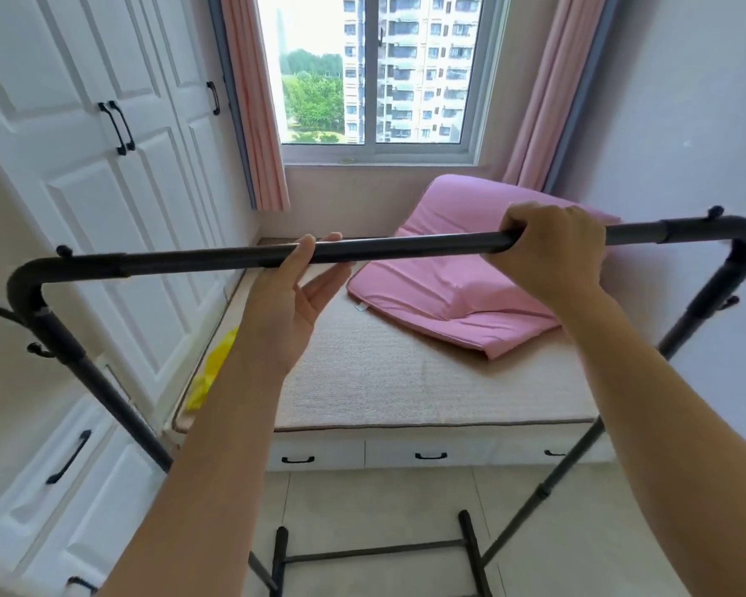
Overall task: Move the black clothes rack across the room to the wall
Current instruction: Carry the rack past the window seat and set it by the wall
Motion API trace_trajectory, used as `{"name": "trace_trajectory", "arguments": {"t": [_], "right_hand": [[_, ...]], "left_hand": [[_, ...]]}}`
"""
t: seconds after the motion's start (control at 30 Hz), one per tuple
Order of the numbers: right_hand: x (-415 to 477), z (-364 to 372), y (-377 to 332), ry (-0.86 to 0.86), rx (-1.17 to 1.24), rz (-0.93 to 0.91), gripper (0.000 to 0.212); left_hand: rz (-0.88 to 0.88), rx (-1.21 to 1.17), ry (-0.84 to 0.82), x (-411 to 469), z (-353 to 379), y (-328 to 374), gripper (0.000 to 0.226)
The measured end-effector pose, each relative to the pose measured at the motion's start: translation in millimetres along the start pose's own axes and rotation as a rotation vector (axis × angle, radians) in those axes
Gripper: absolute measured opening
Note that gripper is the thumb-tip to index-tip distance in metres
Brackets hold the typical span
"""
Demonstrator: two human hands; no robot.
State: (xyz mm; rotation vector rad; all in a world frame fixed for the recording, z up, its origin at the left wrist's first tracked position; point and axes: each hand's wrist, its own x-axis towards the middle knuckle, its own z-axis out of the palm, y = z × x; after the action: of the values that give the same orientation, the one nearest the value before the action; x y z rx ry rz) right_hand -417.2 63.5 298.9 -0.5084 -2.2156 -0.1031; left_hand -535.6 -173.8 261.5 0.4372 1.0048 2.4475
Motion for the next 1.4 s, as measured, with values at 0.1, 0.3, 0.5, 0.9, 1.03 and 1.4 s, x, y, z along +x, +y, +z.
{"name": "trace_trajectory", "arguments": {"t": [0.1, 0.3, 0.5, 0.9, 1.03, 1.4], "right_hand": [[-4, -9, 18, 0.005, -0.046, 0.032, 0.014], [-14, -28, 57, -0.017, -0.106, 0.085, 0.013], [-25, -40, 100, -0.001, -0.166, 0.135, 0.008], [-37, -63, 166, 0.047, -0.205, 0.218, 0.014], [-39, -71, 187, 0.052, -0.212, 0.256, 0.015], [-51, -94, 275, 0.078, -0.26, 0.324, 0.028]], "left_hand": [[-0.025, 0.012, -0.008, 3, 18, -14, 0.014], [-0.069, 0.018, -0.079, 9, 49, -45, 0.039], [-0.121, -0.001, -0.125, 18, 76, -77, 0.019], [-0.193, 0.0, -0.218, 36, 129, -130, 0.014], [-0.205, -0.011, -0.246, 42, 147, -149, 0.013], [-0.289, -0.004, -0.295, 59, 221, -218, 0.011]]}}
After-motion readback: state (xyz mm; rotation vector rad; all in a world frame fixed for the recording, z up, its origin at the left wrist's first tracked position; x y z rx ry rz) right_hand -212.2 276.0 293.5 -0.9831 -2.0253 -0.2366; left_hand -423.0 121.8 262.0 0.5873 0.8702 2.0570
